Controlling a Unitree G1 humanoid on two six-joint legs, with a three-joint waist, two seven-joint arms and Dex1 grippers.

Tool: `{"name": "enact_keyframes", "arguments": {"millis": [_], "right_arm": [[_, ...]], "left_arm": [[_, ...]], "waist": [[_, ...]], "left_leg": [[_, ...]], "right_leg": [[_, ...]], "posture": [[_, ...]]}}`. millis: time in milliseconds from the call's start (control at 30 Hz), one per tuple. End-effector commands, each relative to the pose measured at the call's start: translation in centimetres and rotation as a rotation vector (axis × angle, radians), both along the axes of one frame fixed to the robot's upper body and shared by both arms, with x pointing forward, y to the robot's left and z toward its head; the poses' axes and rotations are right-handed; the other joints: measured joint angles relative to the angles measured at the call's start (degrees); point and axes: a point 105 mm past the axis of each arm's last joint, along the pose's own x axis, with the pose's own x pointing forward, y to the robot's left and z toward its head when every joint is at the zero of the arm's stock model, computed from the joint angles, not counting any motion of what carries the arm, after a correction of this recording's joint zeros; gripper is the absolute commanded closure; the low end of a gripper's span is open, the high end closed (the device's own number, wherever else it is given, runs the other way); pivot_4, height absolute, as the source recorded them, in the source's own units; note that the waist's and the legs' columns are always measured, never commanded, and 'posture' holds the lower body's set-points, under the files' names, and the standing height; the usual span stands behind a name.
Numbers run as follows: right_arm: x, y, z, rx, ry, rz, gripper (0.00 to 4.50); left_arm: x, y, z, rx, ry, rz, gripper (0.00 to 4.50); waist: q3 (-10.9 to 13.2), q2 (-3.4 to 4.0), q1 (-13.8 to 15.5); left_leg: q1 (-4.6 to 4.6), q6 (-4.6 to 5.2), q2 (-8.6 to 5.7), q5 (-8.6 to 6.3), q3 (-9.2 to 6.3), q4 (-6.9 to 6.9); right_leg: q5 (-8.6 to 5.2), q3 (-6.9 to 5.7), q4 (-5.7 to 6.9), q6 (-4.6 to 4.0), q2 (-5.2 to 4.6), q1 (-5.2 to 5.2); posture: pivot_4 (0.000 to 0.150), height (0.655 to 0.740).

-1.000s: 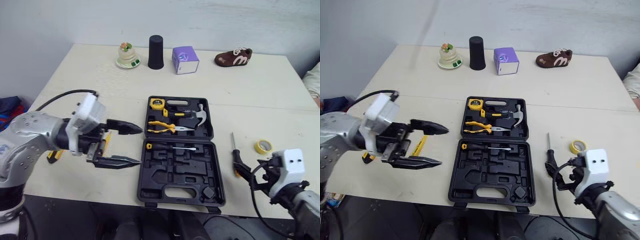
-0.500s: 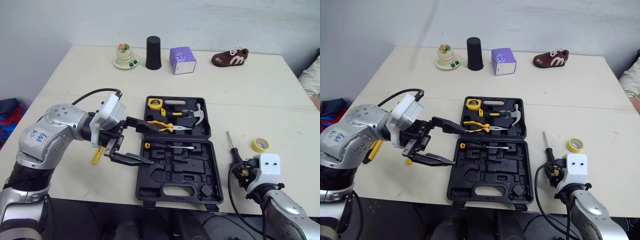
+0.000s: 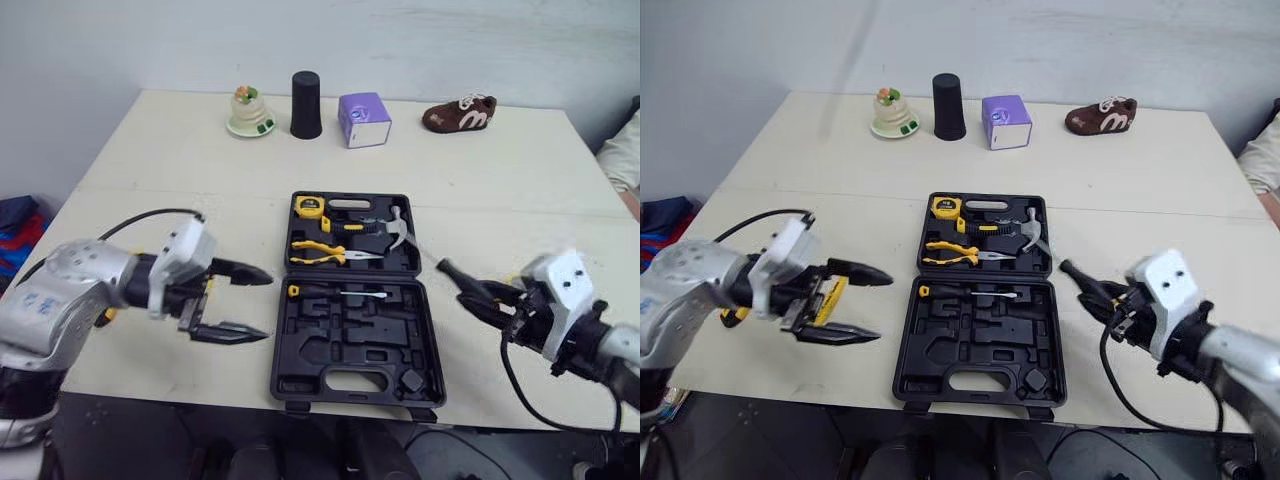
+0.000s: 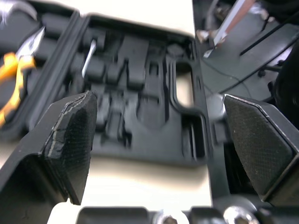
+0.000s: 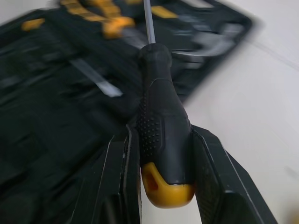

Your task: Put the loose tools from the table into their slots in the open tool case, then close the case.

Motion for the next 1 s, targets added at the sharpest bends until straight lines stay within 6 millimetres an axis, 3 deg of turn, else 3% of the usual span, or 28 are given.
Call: {"name": "enact_keyframes", "arguments": {"millis": [33,400,700,833,1000], "right_arm": [[0.2,1.3,0.4,-0.034,0.061,0.211,3.48],[3.6,3.3,-2.0,-0.22,0.119,0.43,3.48],[4.5,3.9,-4.0,-0.289,0.133,0.434,3.48],[4.2,4.4,-3.9,-0.277,0.121,0.456,3.48],[4.1,4.9,-2.4,-0.197,0.084,0.452,1.15]], "left_arm": [[-0.5,0.5,0.5,0.036,-0.063,0.026,0.0],[-1.0,0.3,-0.3,0.043,-0.081,0.091,0.0],[-0.6,-0.3,-0.2,0.037,-0.098,0.083,0.0],[-0.6,-0.6,-0.2,0.032,-0.102,0.074,0.0],[-0.6,-1.0,-0.5,0.025,-0.105,0.07,0.0]], "waist": [[0.08,-0.05,0.04],[0.25,-0.07,0.22],[0.27,-0.06,0.18],[0.27,-0.04,0.11],[0.27,-0.04,0.1]], "left_leg": [[-0.02,0.03,-0.01,0.0,0.0,0.01],[-0.37,0.07,0.05,-0.32,0.03,0.58],[-0.32,0.04,0.05,-0.36,0.15,0.72],[-0.23,0.04,0.05,-0.37,0.19,0.76],[-0.19,0.06,0.06,-0.37,0.17,0.79]], "right_leg": [[0.01,0.0,-0.01,0.0,-0.03,0.0],[-0.13,-0.07,-0.04,-0.02,-0.14,-0.1],[-0.14,-0.06,0.07,-0.02,-0.18,-0.1],[-0.16,-0.04,0.26,-0.06,-0.18,-0.1],[-0.18,-0.04,0.38,-0.09,-0.17,-0.1]], "posture": [[0.15,0.7383],[0.15,0.7383],[0.15,0.7383],[0.15,0.7383],[0.15,0.7383]]}}
